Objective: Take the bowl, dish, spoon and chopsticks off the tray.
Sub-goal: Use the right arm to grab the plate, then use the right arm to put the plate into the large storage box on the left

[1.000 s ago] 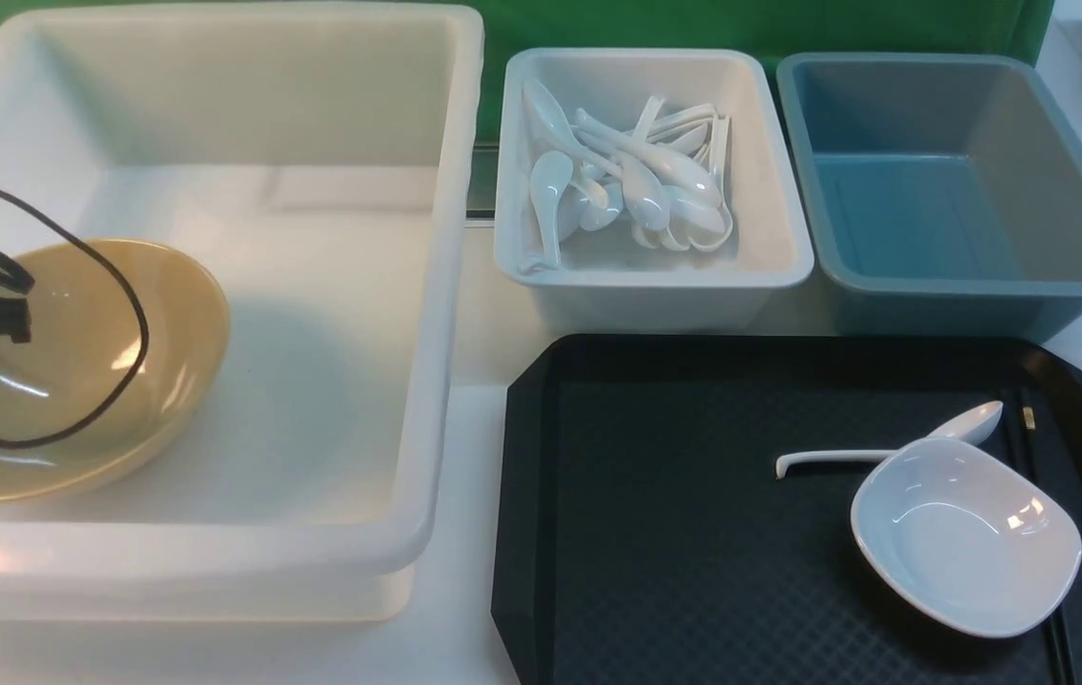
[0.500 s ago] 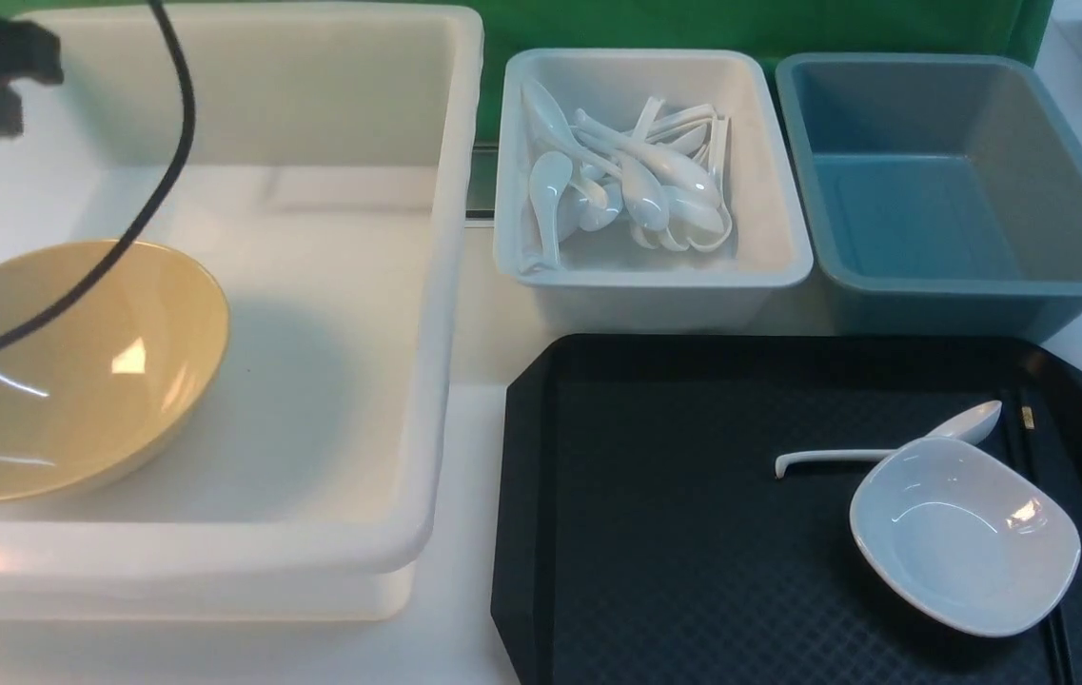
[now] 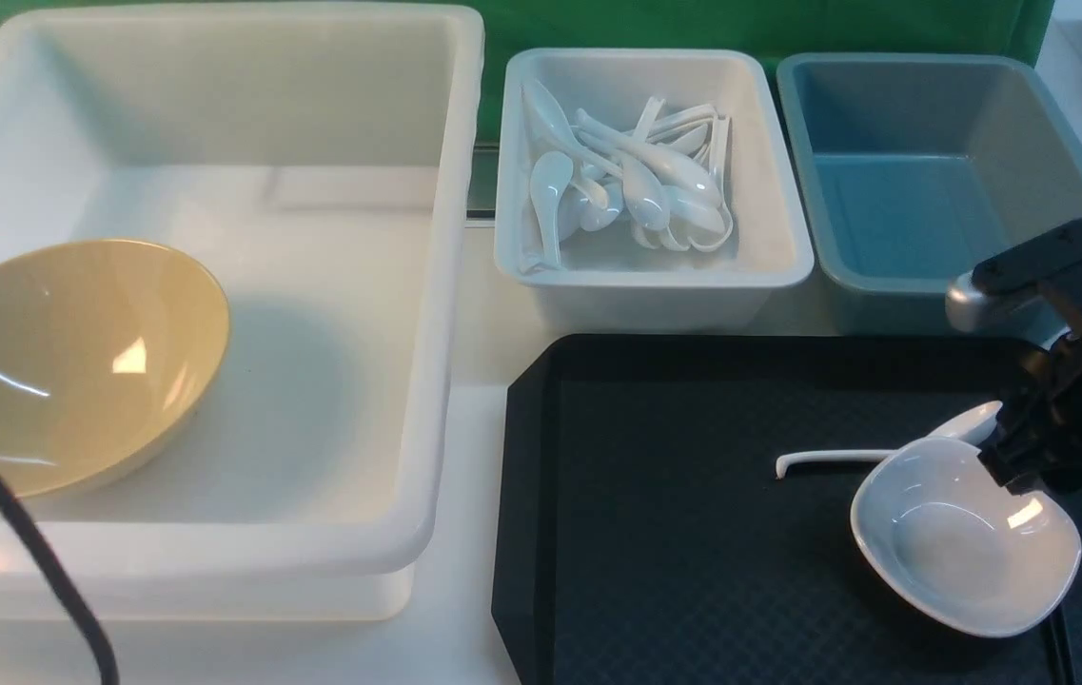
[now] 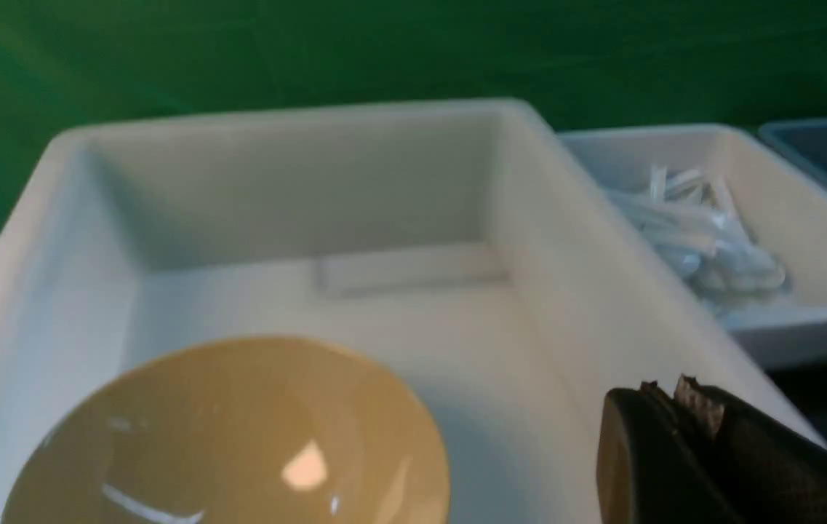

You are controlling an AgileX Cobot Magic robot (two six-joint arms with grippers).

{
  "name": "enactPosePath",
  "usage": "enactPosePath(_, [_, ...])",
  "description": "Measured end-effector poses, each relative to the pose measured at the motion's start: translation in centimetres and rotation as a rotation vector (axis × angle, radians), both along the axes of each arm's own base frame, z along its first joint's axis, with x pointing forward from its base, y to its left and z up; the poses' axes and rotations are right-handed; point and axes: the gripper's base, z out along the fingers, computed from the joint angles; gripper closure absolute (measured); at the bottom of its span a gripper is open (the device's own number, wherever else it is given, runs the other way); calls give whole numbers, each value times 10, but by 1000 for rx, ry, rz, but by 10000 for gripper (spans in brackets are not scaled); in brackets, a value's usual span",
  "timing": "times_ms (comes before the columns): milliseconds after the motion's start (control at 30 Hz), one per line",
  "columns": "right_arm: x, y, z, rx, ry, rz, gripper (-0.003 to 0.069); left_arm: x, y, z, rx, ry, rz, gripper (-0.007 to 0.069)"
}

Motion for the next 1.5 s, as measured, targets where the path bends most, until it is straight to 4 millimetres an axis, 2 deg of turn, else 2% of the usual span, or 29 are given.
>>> enactPosePath(133, [14, 0, -21, -26, 60, 7, 222, -15, 3, -29, 67, 135, 1, 613])
enactPosePath(267, [23, 0, -46, -43, 125, 18, 223, -20, 4, -44, 64, 180, 11, 613])
enactPosePath(367, [25, 0, -47, -45, 135, 24, 229, -18, 5, -50, 44, 167, 25, 613])
enactPosePath(500, [25, 1, -46, -38, 153, 15, 359, -15, 5, -49, 11, 105, 43, 613])
enactPosePath(633, [23, 1, -42, -35, 148, 11, 379, -14, 5, -48, 6, 100, 45, 613])
enactPosePath(733, [19, 0, -32, -33, 127, 10, 422, -14, 5, -48, 6, 97, 45, 613])
enactPosePath(933, [8, -2, 12, -26, 39, 1, 554, -14, 5, -48, -11, 93, 51, 613])
enactPosePath(967, [5, -3, 30, -21, -6, 0, 580, -14, 5, -48, -12, 92, 52, 613])
enactPosePath(1067, [1, -3, 61, -8, -87, 13, 587, -14, 5, -47, -12, 89, 52, 613])
enactPosePath(1100, [0, -3, 65, -6, -101, 15, 587, -14, 5, -47, -12, 88, 52, 613])
enactPosePath(1167, [-1, 0, 99, 38, -196, 20, 587, -14, 5, -47, -13, 85, 52, 613])
enactPosePath(1200, [0, 2, 110, 60, -227, 19, 587, -14, 5, -47, -14, 85, 53, 613])
enactPosePath(1300, [2, 7, 128, 125, -274, 21, 587, -14, 5, -47, -20, 86, 55, 613])
enactPosePath(1333, [7, 16, 149, 208, -353, 64, 587, -14, 5, -47, -25, 86, 56, 613])
enactPosePath(1400, [11, 28, 166, 283, -431, 112, 587, -13, 5, -47, -29, 83, 58, 613])
enactPosePath(1433, [17, 50, 184, 390, -512, 198, 587, -13, 5, -50, -33, 83, 61, 613])
enactPosePath(1467, [18, 55, 189, 404, -534, 216, 587, -13, 5, -50, -34, 85, 61, 613])
enactPosePath(1500, [21, 75, 199, 459, -570, 289, 587, -13, 5, -51, -35, 85, 62, 613])
